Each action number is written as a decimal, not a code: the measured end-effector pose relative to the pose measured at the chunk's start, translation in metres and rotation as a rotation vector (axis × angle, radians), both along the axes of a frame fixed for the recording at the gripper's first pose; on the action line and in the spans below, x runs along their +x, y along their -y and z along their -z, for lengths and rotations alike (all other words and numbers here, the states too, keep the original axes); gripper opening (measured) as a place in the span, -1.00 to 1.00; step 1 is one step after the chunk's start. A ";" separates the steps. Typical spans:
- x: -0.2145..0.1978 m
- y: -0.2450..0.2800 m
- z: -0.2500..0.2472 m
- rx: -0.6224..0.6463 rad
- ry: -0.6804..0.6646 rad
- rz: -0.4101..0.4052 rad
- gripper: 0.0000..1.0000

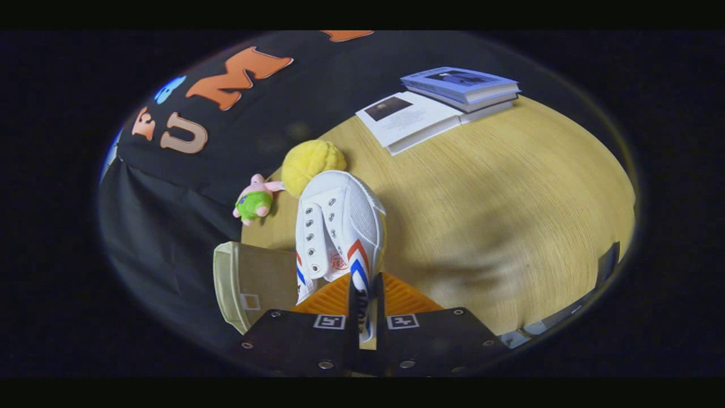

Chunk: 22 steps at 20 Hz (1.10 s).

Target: Open the storage box then place both shoes into the box .Put the left shoe in first, then the right shoe, with the right side of both shoes facing outward in a uniform manner.

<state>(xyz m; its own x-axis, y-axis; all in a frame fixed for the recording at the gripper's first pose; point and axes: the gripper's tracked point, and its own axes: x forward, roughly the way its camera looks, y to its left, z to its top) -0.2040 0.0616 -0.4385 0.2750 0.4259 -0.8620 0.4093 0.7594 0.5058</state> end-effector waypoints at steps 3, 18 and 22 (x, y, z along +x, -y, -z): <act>0.022 -0.025 -0.030 0.023 0.056 -0.040 -0.76; 0.047 -0.189 -0.093 0.185 0.184 -0.370 -0.76; 0.039 -0.232 -0.090 0.193 0.170 -0.426 -0.76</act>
<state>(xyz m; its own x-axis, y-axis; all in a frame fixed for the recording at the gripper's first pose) -0.1654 0.2931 -0.3480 0.1712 0.6781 -0.7147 -0.0175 0.7274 0.6860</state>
